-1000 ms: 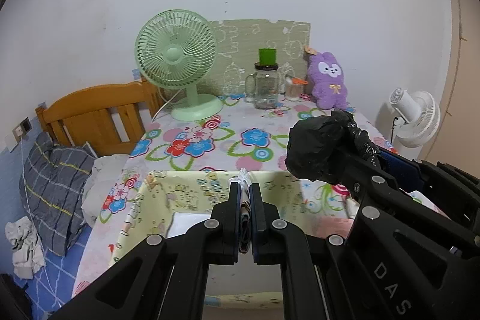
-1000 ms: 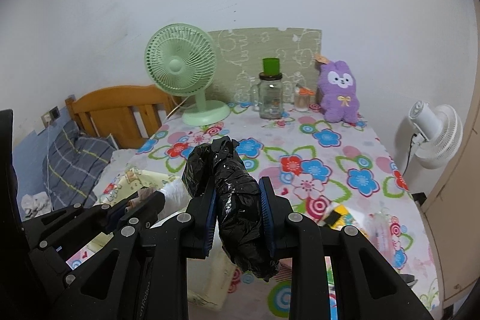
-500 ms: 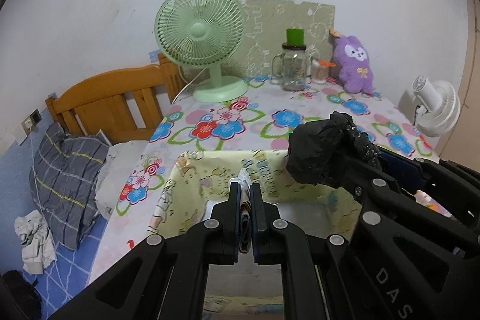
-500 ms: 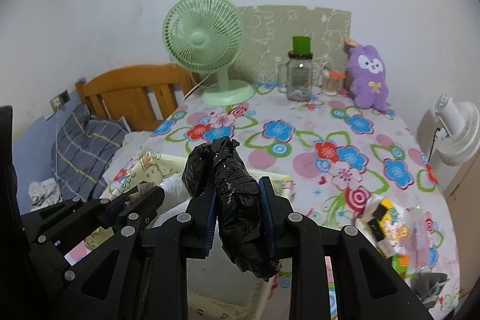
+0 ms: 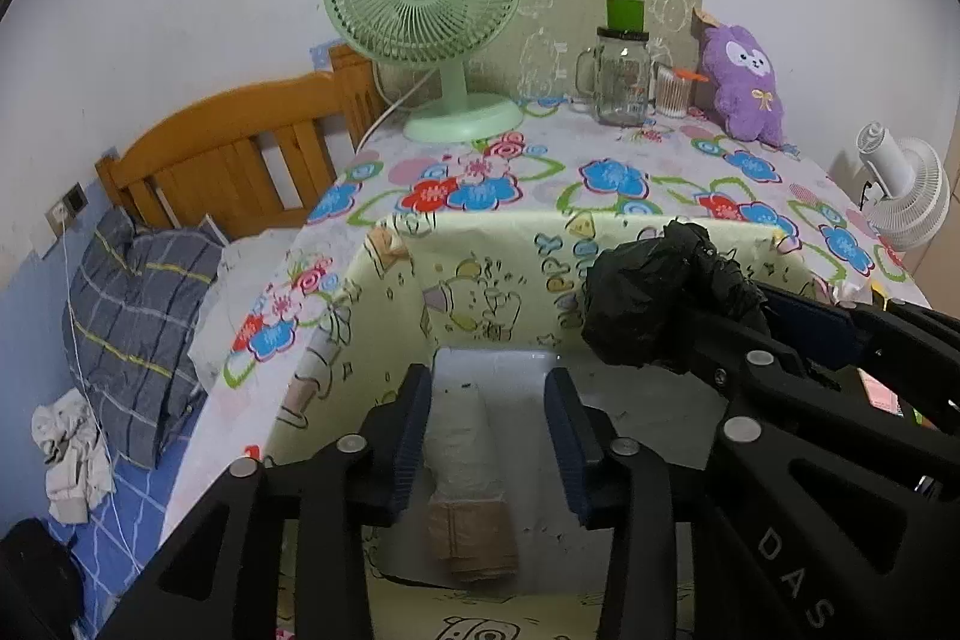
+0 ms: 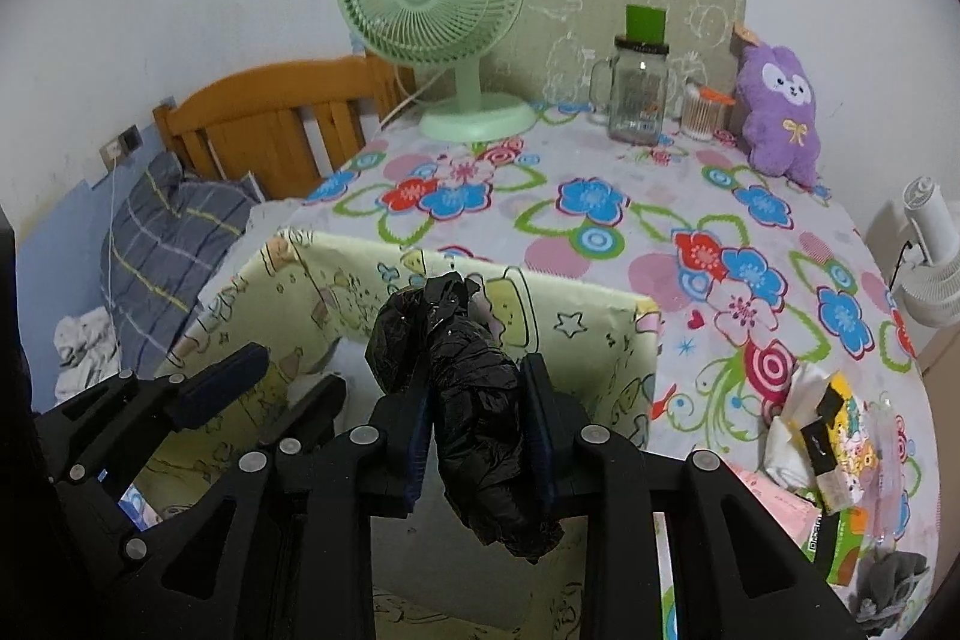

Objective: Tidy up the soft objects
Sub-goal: 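Lower the cloth and bag into the box and open both tools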

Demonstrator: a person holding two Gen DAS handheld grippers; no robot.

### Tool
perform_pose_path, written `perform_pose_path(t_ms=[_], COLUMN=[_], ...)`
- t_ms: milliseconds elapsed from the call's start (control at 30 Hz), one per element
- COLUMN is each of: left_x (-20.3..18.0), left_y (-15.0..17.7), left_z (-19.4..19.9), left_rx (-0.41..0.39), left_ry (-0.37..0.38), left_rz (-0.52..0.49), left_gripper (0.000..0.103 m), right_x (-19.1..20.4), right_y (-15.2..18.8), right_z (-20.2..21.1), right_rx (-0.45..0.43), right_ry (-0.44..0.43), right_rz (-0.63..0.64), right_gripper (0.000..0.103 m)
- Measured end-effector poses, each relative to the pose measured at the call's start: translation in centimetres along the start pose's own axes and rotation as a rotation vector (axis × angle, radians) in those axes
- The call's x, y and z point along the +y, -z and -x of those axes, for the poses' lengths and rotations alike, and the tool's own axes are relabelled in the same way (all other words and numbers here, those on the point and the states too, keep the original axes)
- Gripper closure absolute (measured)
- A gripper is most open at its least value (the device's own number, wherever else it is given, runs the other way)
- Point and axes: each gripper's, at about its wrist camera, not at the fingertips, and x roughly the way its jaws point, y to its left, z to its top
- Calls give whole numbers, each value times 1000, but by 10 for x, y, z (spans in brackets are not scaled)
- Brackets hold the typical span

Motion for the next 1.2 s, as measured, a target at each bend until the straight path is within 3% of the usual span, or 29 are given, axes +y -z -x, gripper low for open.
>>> perform_pose_path(t_ms=[167, 233, 300, 367, 400, 600, 1200], left_x=[-1, -3, -2, -1, 0, -1, -28], left_y=[0, 0, -1, -1, -2, -4, -9], left_z=[1, 3, 5, 4, 4, 13, 52], left_rx=[3, -3, -10, -1, 4, -1, -93], left_ry=[24, 21, 17, 21, 24, 41, 30], left_rz=[11, 12, 22, 34, 39, 55, 23], left_gripper=[49, 33, 26, 26, 26, 25, 7], right_x=[-1, -2, -3, -1, -1, -1, -23], right_y=[0, 0, 0, -1, -1, -3, 1], right_z=[-1, 0, 0, 2, 3, 17, 63], right_rx=[3, -2, 0, -3, -10, -51, -142], right_ry=[-5, -17, -24, -20, -6, 16, 32], right_rz=[6, 5, 6, 16, 20, 28, -4], right_gripper=[40, 38, 37, 32, 25, 15, 5])
